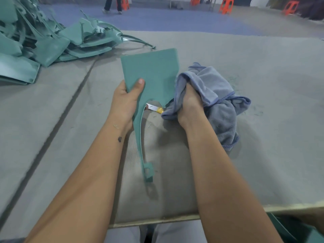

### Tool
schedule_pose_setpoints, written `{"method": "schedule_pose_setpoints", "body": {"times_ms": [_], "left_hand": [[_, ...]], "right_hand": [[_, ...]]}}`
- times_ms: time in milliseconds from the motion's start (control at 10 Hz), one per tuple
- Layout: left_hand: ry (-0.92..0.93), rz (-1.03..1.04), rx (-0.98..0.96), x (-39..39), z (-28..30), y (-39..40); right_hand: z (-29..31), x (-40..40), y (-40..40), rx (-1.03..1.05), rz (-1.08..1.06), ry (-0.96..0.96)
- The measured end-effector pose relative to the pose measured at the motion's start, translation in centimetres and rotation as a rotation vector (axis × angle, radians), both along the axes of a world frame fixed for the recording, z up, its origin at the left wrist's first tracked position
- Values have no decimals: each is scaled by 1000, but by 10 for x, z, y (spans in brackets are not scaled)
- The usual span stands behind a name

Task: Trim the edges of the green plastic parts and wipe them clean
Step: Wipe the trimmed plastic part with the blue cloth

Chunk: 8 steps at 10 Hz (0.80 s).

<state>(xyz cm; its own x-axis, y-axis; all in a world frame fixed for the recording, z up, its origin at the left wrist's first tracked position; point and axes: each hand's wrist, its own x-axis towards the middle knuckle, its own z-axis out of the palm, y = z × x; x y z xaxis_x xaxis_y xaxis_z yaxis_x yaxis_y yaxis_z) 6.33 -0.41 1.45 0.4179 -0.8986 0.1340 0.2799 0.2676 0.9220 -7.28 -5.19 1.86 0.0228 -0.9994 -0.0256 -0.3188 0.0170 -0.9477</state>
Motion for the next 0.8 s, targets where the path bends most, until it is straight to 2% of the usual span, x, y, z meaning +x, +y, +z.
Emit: {"method": "schedule_pose_setpoints", "body": {"times_ms": [100, 200, 300, 400, 500, 600, 700, 800], "left_hand": [[-5, 60, -72, 2, -3, -4], [10, 60, -90, 1, -5, -5], [19, 19, -69, 1, -4, -2], [-26, 20, -40, 0, -2, 1], [-55, 11, -18, 0, 2, 2], [-125, -19, 48, 7, 3, 3], [-160, -64, 79, 7, 0, 3], [-193, -66, 65, 0, -3, 0]], "right_hand": [[-7, 7, 3, -218, 286, 347], [-3, 12, -1, 43, 222, 321], [9, 8, 6, -85, 200, 687], [12, 11, 4, -186, 203, 812], [8, 11, 8, -266, 66, 412], [8, 0, 10, -144, 80, -63], [0, -1, 1, -284, 116, 123], [-7, 5, -4, -322, 436, 900]]}}
